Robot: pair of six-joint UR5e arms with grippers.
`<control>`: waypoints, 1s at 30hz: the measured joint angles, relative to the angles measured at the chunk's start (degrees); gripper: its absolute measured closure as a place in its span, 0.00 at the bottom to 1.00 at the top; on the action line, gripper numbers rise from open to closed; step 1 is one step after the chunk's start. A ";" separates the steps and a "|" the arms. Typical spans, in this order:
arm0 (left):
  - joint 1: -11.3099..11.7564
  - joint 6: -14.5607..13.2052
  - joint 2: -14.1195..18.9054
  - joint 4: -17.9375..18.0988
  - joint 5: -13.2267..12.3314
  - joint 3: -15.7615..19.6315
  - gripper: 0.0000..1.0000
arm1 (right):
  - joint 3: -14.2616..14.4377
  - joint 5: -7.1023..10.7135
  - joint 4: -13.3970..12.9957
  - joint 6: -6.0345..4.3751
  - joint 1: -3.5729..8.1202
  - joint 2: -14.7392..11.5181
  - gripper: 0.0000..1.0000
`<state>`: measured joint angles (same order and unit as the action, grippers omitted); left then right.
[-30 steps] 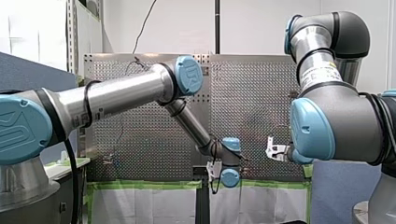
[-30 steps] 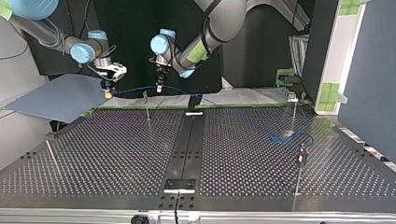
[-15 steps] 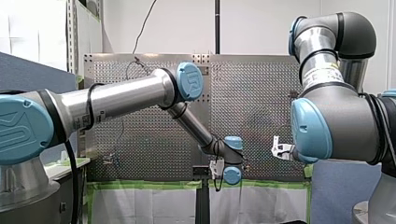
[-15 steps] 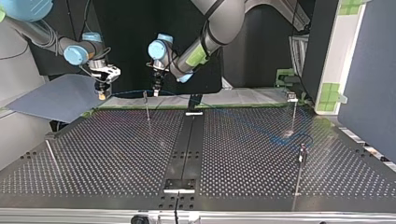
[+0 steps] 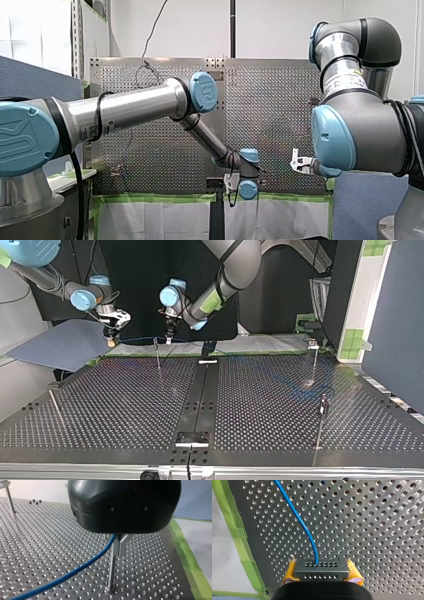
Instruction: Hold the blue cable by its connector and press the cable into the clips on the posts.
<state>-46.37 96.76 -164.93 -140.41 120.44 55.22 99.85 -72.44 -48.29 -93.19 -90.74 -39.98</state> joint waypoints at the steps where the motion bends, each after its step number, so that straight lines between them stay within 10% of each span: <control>1: 0.11 0.00 -0.18 -0.11 -0.09 -0.25 1.00 | -0.05 0.00 0.00 0.02 -0.04 0.01 1.00; 30: 3.75 -1.35 -1.69 -3.06 -1.58 -4.24 1.00 | -2.98 -2.83 -1.51 -0.40 -1.21 1.52 1.00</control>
<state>-42.61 95.41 -166.62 -143.47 118.87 50.98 96.87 -75.27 -49.80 -93.59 -91.96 -38.46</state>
